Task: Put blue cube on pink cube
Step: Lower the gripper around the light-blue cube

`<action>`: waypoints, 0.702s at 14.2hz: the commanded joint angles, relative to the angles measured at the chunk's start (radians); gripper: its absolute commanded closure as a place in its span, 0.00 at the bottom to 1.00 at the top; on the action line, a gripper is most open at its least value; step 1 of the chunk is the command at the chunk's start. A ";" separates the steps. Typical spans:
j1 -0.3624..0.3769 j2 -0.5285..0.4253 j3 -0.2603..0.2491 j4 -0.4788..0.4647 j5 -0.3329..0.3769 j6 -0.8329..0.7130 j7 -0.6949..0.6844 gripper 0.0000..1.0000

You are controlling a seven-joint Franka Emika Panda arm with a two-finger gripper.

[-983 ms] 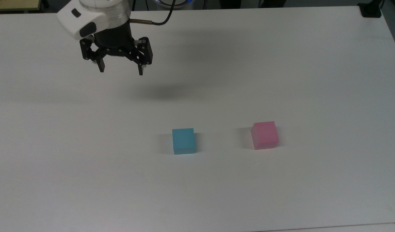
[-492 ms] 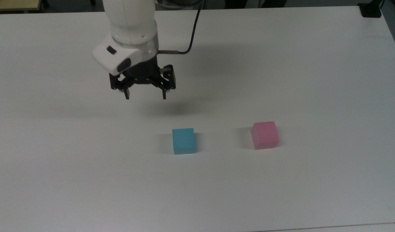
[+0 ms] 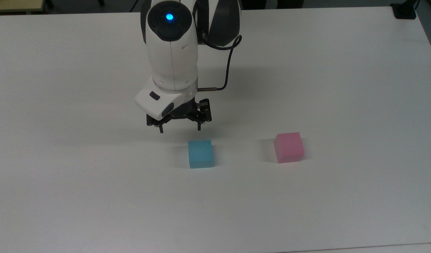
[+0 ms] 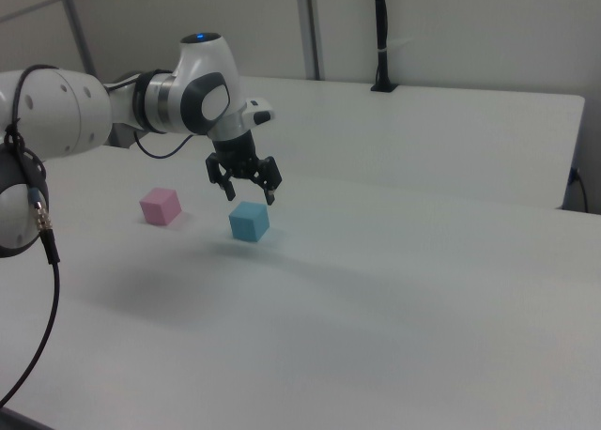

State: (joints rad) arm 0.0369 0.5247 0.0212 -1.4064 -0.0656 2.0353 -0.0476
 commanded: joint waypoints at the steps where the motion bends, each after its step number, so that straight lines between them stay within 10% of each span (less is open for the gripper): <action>1: 0.035 0.041 -0.024 0.020 -0.016 0.048 -0.009 0.00; 10: 0.055 0.138 -0.024 0.075 -0.016 0.095 -0.015 0.00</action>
State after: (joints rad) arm 0.0725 0.6382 0.0185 -1.3727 -0.0689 2.1151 -0.0477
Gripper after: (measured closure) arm 0.000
